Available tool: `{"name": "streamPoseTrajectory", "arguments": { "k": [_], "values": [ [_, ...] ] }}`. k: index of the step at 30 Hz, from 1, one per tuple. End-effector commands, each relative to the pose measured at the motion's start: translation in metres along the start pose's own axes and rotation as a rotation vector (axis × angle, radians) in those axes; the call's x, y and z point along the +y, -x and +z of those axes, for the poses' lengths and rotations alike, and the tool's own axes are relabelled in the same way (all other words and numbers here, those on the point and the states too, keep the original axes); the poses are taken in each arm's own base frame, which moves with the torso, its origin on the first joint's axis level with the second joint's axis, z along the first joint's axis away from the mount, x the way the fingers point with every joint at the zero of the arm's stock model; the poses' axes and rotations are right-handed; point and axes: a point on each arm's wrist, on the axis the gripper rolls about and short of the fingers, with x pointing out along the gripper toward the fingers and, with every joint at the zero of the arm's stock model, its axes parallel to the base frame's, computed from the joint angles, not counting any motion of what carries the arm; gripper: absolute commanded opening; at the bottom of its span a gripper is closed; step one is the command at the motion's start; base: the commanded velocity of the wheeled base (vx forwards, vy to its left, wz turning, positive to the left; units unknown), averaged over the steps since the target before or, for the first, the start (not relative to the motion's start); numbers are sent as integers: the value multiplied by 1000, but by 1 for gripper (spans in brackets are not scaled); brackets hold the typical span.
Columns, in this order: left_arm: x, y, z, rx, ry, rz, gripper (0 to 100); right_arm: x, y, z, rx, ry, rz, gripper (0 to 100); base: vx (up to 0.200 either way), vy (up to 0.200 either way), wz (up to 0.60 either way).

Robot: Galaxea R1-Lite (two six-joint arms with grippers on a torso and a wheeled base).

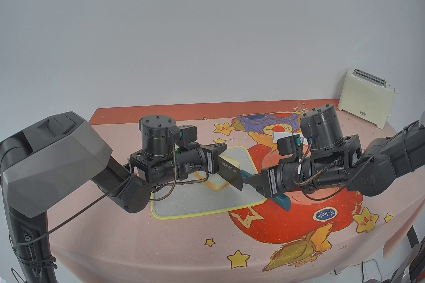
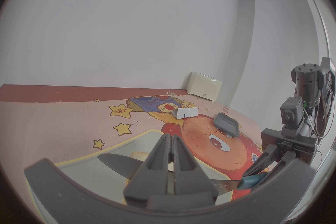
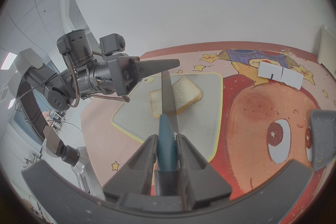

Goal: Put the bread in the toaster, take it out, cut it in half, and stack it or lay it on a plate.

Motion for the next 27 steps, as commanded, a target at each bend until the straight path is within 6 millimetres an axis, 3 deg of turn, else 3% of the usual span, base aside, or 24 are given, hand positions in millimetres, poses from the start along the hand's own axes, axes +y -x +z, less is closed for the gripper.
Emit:
{"name": "streamPoseTrajectory", "arguments": {
  "k": [1, 9, 27],
  "values": [
    [0, 0, 0, 0, 1, -1, 0, -2, -2, -5, 18, 0, -4, 0, 0, 0, 0],
    [-1, 1, 3, -7, 0, -4, 0, -6, -8, -15, 56, -8, -19, 0, 0, 0, 0],
    [1, -1, -2, 6, 4, -1, 0, -1, -3, 0, 2, -3, -4, 0, 0, 0, 0]
  ]
}}
